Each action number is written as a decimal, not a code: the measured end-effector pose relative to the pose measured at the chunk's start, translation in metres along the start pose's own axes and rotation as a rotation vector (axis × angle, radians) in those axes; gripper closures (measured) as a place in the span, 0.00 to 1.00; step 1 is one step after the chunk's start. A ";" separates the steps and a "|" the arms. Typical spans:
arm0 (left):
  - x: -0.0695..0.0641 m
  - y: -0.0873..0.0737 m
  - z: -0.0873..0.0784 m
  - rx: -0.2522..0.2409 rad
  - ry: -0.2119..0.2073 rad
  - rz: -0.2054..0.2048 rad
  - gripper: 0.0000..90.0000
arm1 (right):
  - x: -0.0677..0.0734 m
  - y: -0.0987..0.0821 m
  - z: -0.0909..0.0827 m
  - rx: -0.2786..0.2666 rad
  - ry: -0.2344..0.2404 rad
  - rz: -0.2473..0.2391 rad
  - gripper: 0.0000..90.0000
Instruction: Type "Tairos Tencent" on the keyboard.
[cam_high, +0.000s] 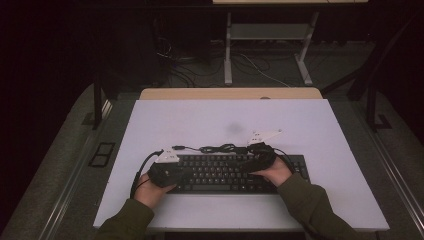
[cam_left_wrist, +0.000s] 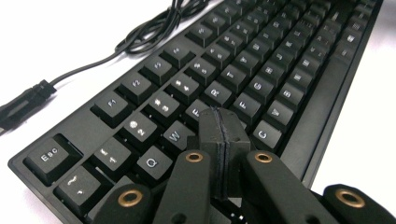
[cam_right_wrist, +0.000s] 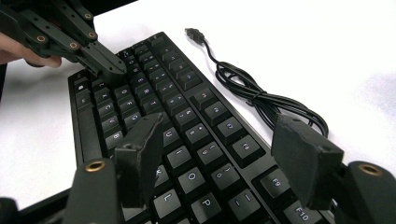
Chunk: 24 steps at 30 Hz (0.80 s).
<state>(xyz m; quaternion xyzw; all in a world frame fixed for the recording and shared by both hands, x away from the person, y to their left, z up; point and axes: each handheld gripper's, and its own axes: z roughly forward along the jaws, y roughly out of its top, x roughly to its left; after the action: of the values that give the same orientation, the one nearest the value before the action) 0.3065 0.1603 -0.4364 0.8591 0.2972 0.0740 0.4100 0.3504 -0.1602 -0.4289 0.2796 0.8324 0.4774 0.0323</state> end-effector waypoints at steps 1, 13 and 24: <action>0.000 0.000 0.000 0.001 -0.002 0.002 0.99 | 0.000 0.000 0.000 0.000 0.000 0.000 0.38; -0.001 0.000 0.000 -0.001 -0.002 0.004 0.99 | 0.000 0.000 0.000 0.000 0.001 0.001 0.36; -0.001 0.002 -0.003 -0.010 -0.002 0.007 0.99 | 0.000 -0.001 0.004 0.002 0.003 0.005 0.19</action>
<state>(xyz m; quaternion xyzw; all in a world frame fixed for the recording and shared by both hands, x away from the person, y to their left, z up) 0.3057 0.1606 -0.4331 0.8583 0.2933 0.0759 0.4143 0.3511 -0.1570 -0.4315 0.2811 0.8321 0.4772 0.0298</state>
